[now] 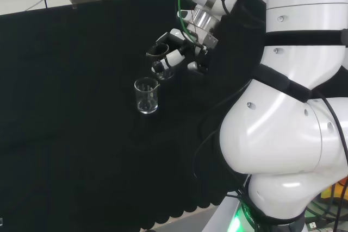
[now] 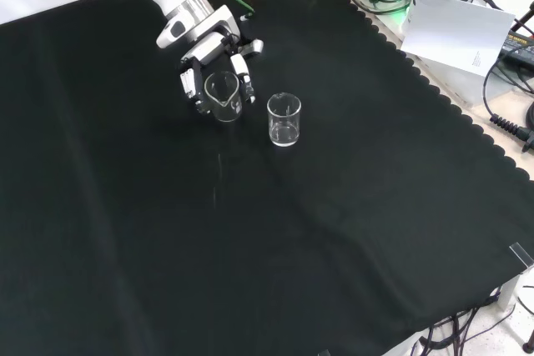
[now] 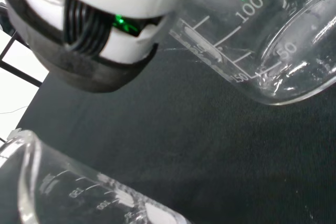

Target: Place the beaker back on the table.

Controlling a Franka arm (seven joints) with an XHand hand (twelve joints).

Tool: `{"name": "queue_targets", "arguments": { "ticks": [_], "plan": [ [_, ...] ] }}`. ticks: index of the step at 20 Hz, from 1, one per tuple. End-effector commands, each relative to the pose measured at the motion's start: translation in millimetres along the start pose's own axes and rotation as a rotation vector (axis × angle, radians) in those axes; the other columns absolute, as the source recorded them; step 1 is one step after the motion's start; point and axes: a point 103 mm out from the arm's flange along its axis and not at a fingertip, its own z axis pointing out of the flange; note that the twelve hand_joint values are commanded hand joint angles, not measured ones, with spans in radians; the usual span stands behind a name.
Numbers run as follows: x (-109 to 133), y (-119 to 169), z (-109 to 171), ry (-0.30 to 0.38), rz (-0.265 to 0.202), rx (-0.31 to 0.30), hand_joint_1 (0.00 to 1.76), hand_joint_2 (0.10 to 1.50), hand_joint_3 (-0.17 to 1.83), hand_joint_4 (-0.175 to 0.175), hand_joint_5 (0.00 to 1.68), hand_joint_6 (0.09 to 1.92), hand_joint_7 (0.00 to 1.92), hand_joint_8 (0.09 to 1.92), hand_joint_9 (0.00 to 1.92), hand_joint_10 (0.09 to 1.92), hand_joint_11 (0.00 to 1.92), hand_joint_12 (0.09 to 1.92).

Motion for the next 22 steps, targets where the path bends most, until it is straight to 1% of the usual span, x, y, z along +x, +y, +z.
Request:
{"name": "queue_targets", "arguments": {
  "ticks": [1, 9, 15, 22],
  "plan": [
    [-7.5, 9.1, 7.3, 0.005, -0.005, -0.006, 1.54, 0.70, 0.47, -0.175, 1.25, 0.62, 1.38, 0.56, 1.61, 0.09, 1.11, 0.78],
    [-15.2, 15.5, 7.5, 0.007, -0.015, -0.036, 1.54, 0.70, 0.46, -0.175, 1.25, 0.63, 1.38, 0.56, 1.60, 0.09, 1.11, 0.80],
    [-16.8, 19.6, 12.7, 0.010, -0.018, -0.030, 1.53, 0.71, 0.45, -0.175, 1.25, 0.63, 1.37, 0.57, 1.59, 0.09, 1.10, 0.81],
    [-23.2, 21.1, 15.9, 0.012, -0.001, -0.028, 1.53, 0.71, 0.45, -0.175, 1.25, 0.64, 1.36, 0.58, 1.59, 0.09, 1.09, 0.82]
  ]
}}
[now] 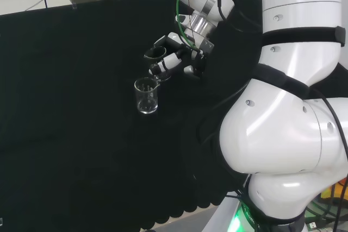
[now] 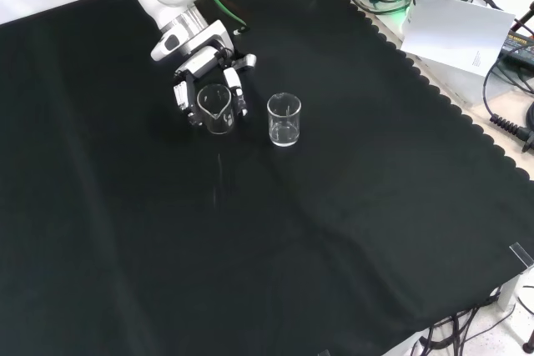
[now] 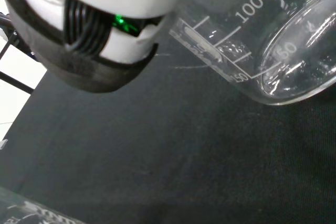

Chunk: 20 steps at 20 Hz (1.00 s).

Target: Place the beaker back on the table.

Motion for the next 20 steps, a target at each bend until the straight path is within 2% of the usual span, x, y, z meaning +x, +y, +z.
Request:
{"name": "queue_targets", "arguments": {
  "ticks": [1, 9, 12, 14, 16, 17, 18, 20],
  "plan": [
    [-3.8, 0.4, 1.9, 0.000, 0.012, -0.001, 1.53, 0.71, 0.45, -0.175, 1.25, 0.64, 1.36, 0.58, 1.59, 0.09, 1.09, 0.83],
    [-7.2, -2.6, 8.3, 0.007, 0.025, -0.007, 1.53, 0.73, 0.41, -0.175, 1.24, 0.65, 1.34, 0.59, 1.58, 0.09, 1.09, 0.83],
    [-9.2, -4.3, 10.2, 0.005, 0.030, 0.000, 1.53, 0.79, 0.32, -0.175, 1.23, 0.66, 1.31, 0.61, 1.56, 0.09, 1.08, 0.82],
    [-9.9, -5.5, 10.6, 0.000, 0.036, 0.009, 1.45, 0.84, 0.24, -0.134, 1.21, 0.66, 1.29, 0.61, 1.53, 0.09, 1.11, 0.78],
    [-10.7, -6.8, 10.7, 0.001, 0.039, 0.025, 1.42, 0.93, 0.10, -0.111, 1.16, 0.73, 1.24, 0.66, 1.50, 0.09, 1.14, 0.79],
    [-11.2, -7.4, 10.6, 0.009, 0.039, 0.031, 1.40, 0.97, 0.06, -0.088, 1.08, 0.75, 1.20, 0.71, 1.44, 0.09, 1.13, 0.83],
    [-11.6, -8.0, 10.0, 0.015, 0.039, 0.035, 1.36, 0.97, 0.03, -0.064, 0.98, 0.77, 1.11, 0.71, 1.37, 0.09, 1.07, 0.90],
    [-10.9, -8.9, 7.7, 0.017, 0.034, 0.036, 1.27, 0.96, -0.02, -0.026, 0.80, 0.81, 0.92, 0.70, 1.22, 0.09, 0.83, 1.09]
  ]
}}
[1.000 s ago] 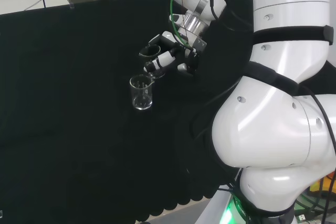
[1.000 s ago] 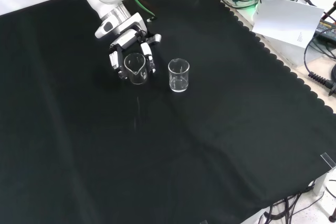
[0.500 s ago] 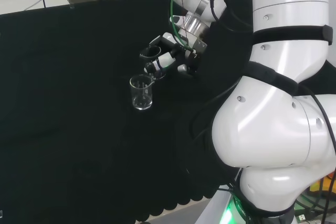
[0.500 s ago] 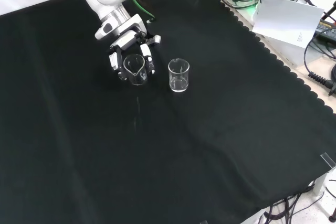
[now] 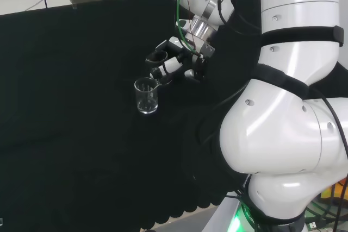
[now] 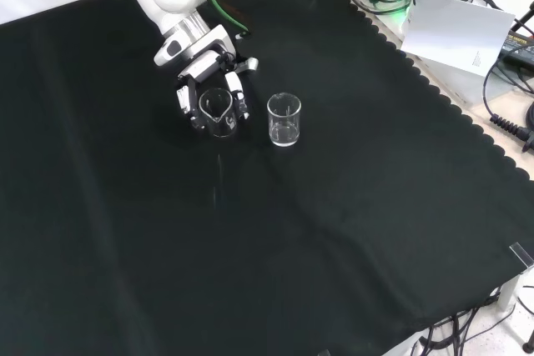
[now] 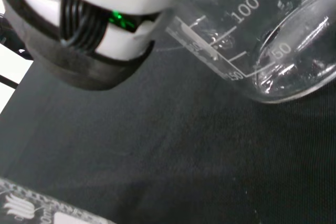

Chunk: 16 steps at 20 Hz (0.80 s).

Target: Place the beaker back on the table.

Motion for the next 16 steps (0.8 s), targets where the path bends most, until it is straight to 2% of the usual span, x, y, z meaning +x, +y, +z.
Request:
{"name": "queue_targets", "arguments": {
  "ticks": [1, 6, 9, 13, 16],
  "plan": [
    [0.1, -3.8, -3.4, 0.010, -0.005, 0.018, 1.24, 0.95, -0.03, -0.017, 0.73, 0.82, 0.85, 0.69, 1.16, 0.09, 0.72, 1.16],
    [4.6, -5.6, -10.5, -0.015, -0.007, 0.027, 1.17, 0.98, -0.17, -0.022, 0.54, 0.83, 0.64, 0.71, 0.91, 0.09, 0.40, 1.32],
    [10.4, -5.6, -13.6, -0.072, -0.013, 0.053, 1.15, 0.97, -0.17, -0.030, 0.45, 0.78, 0.55, 0.71, 0.81, 0.09, 0.25, 1.36],
    [14.4, -3.9, -13.5, -0.143, 0.012, 0.112, 1.13, 0.95, -0.17, -0.033, 0.41, 0.72, 0.51, 0.71, 0.78, 0.09, 0.18, 1.38],
    [14.4, -3.3, -12.2, -0.154, 0.041, 0.146, 1.12, 0.93, -0.17, -0.036, 0.39, 0.70, 0.50, 0.71, 0.78, 0.09, 0.17, 1.39]
  ]
}}
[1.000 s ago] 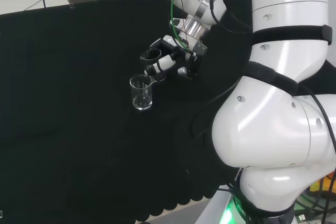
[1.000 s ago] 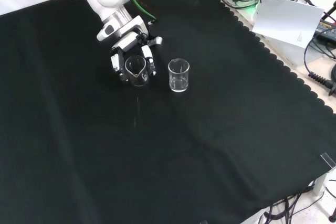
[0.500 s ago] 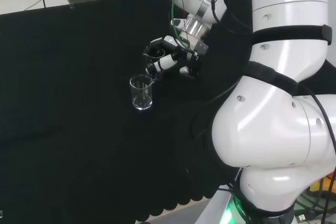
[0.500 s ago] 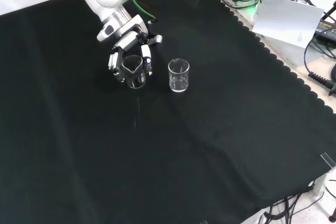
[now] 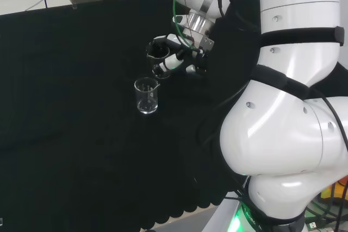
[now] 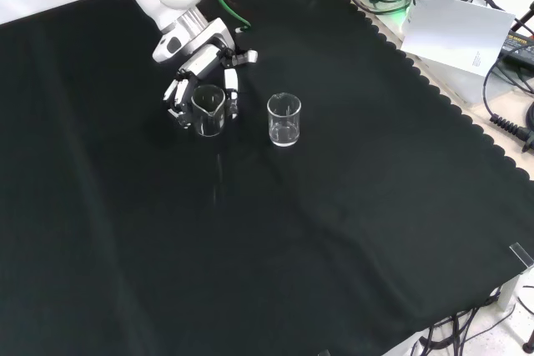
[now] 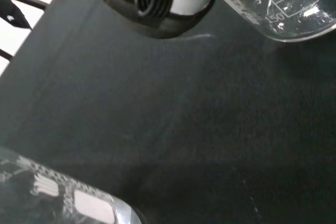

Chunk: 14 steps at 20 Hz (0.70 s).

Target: Place the beaker back on the table.

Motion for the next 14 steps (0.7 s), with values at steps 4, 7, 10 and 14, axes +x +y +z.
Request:
{"name": "queue_targets", "arguments": {
  "ticks": [4, 7, 10, 14],
  "plan": [
    [2.4, 0.9, -1.1, -0.072, 0.068, 0.086, 1.10, 0.93, -0.17, -0.042, 0.38, 0.63, 0.49, 0.71, 0.77, 0.09, 0.17, 1.39],
    [1.0, 0.1, -1.2, -0.065, 0.080, 0.090, 1.09, 0.93, -0.17, -0.044, 0.38, 0.62, 0.48, 0.71, 0.76, 0.09, 0.17, 1.39],
    [-1.6, -1.1, -0.7, -0.043, 0.095, 0.096, 1.08, 0.92, -0.17, -0.049, 0.37, 0.59, 0.46, 0.71, 0.75, 0.09, 0.16, 1.39],
    [-4.9, -1.9, 0.3, -0.037, 0.115, 0.131, 1.02, 0.91, -0.17, -0.057, 0.30, 0.38, 0.20, 0.69, 0.56, 0.09, 0.02, 1.38]
  ]
}}
